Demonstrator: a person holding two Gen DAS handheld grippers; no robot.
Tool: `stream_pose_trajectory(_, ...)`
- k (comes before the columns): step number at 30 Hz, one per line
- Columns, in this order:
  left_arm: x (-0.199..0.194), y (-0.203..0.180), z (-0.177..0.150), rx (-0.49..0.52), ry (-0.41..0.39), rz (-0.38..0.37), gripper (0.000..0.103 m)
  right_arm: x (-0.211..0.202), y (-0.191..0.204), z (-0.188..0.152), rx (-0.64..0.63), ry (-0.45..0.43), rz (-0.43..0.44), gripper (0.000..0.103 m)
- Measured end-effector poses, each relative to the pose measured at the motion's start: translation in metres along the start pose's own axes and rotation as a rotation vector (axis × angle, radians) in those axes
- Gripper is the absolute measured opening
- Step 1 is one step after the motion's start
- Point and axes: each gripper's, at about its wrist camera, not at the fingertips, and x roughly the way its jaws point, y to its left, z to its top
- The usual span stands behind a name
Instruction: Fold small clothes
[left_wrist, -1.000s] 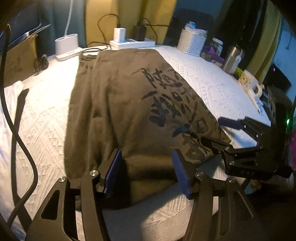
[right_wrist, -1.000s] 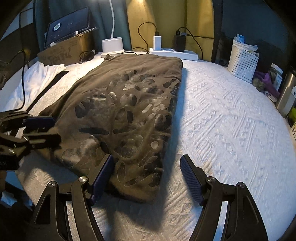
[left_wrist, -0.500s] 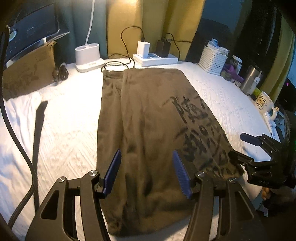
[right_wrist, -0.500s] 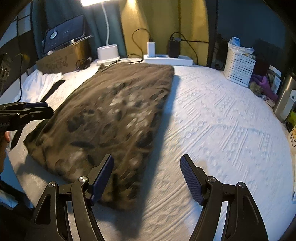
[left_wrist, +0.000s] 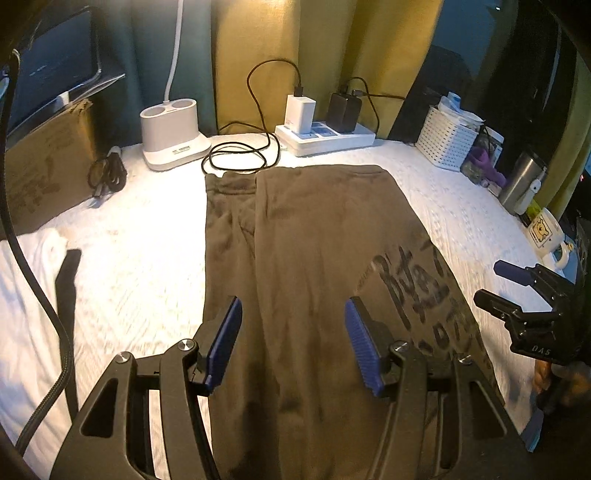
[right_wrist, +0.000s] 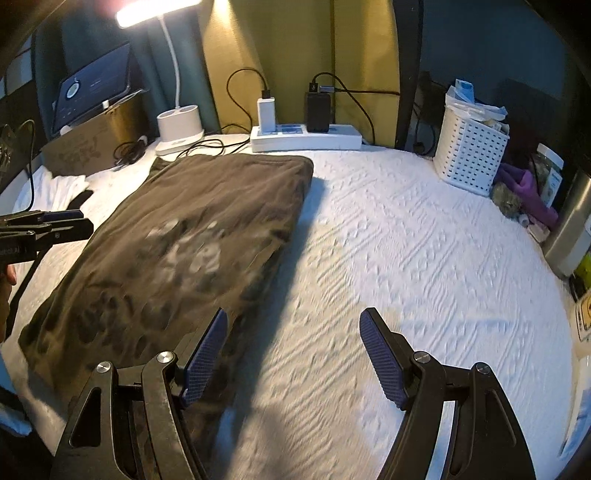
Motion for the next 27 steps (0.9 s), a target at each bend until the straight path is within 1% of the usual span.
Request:
stream_pose_trajectory(8,0.024,0.018,0.025,-0.022,-0.001,-0.004,0.058,0.026,-0.008,0.026,0.002,0.015,0.001,0.076)
stream_pose_trajectory(10,0.033,0.025,0.031,-0.031,0.001,0.006,0.062,0.033,-0.008,0.032,0.000,0.017,0.002,0.076)
stream_pose_trajectory(11,0.035,0.028,0.033,-0.036,0.001,0.006,0.069,0.036,-0.008,0.035,-0.002,0.017,0.003,0.076)
stream_pose_trajectory(12,0.040,0.032,0.036,-0.044,0.002,0.005,0.071,0.039,-0.008,0.038,-0.003,0.017,0.005,0.076)
stream_pose_trajectory(15,0.053,0.041,0.044,-0.065,0.024,0.003,0.071,0.049,-0.009,0.046,-0.010,0.024,0.009,0.076)
stream_pose_trajectory(20,0.070,0.050,0.056,-0.079,0.030,-0.009,0.071,0.063,-0.007,0.061,-0.023,0.029,0.025,0.076)
stream_pose_trajectory(24,0.089,0.060,0.060,-0.096,0.068,-0.011,0.071,0.073,-0.006,0.071,-0.030,0.024,0.037,0.076)
stream_pose_trajectory(27,0.094,0.059,0.062,-0.077,0.066,-0.020,0.076,0.080,-0.006,0.077,-0.034,0.022,0.047,0.076)
